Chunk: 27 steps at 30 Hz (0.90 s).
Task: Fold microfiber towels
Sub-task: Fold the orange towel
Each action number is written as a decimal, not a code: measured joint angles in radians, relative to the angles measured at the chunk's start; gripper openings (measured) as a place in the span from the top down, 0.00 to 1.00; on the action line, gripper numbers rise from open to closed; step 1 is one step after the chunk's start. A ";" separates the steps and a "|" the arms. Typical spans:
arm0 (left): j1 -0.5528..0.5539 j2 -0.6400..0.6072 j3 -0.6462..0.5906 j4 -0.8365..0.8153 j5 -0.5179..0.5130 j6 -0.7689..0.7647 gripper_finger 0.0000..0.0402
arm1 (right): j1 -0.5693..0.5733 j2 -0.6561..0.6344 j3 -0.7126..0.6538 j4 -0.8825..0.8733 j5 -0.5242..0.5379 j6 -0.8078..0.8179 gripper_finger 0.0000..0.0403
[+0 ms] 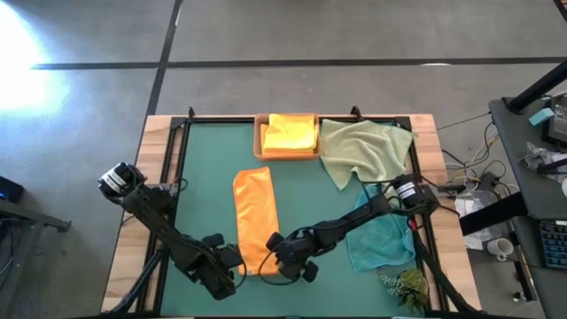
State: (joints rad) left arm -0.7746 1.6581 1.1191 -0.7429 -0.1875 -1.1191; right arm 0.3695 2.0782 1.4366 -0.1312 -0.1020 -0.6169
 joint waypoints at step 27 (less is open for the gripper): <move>0.000 0.001 -0.011 0.108 -0.155 -0.001 0.63 | -0.089 -0.047 0.188 -0.223 -0.002 0.361 0.98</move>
State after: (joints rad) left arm -0.7746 1.6588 1.1078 -0.6347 -0.3428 -1.1200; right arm 0.2803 2.0312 1.6249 -0.3546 -0.1042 -0.2559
